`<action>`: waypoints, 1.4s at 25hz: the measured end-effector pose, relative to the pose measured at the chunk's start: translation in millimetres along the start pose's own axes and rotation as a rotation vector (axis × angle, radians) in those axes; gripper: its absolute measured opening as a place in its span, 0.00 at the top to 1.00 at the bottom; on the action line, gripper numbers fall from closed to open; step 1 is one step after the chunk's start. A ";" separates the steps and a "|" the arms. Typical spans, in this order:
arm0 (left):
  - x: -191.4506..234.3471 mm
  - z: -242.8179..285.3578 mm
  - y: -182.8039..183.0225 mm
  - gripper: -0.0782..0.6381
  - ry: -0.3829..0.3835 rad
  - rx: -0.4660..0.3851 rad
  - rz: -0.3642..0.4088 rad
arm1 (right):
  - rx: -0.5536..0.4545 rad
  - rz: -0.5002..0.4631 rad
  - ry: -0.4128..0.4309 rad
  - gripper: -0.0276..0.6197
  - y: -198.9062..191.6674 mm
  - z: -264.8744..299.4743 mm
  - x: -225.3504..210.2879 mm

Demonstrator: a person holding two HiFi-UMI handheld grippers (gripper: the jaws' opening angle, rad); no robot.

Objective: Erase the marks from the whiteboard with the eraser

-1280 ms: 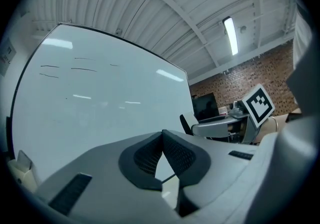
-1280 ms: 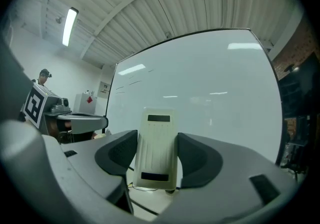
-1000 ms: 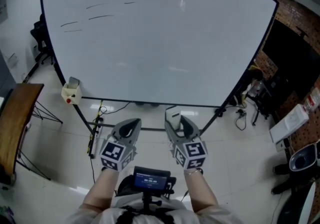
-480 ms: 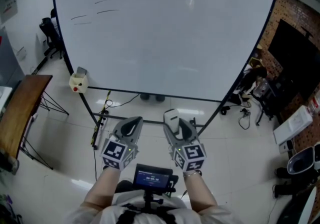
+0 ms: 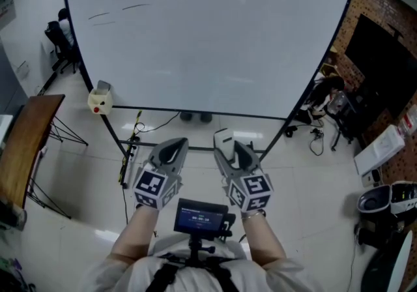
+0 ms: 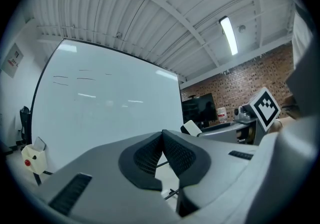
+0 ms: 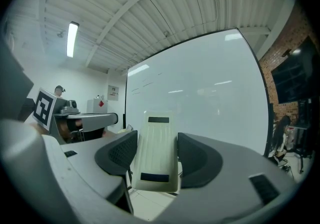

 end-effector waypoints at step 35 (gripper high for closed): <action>50.8 -12.0 9.1 0.88 -0.015 -0.016 -0.014 | -0.036 0.011 -0.027 0.56 6.0 32.8 30.6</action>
Point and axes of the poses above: the fingertips, and each gripper's own axes: z forward along the fingers, x to its left, y out of its top, the point moved 5 cm from there along -z, backward along the fingers, and after that the axes turned 15 degrees about -x, right-handed, at the moved point
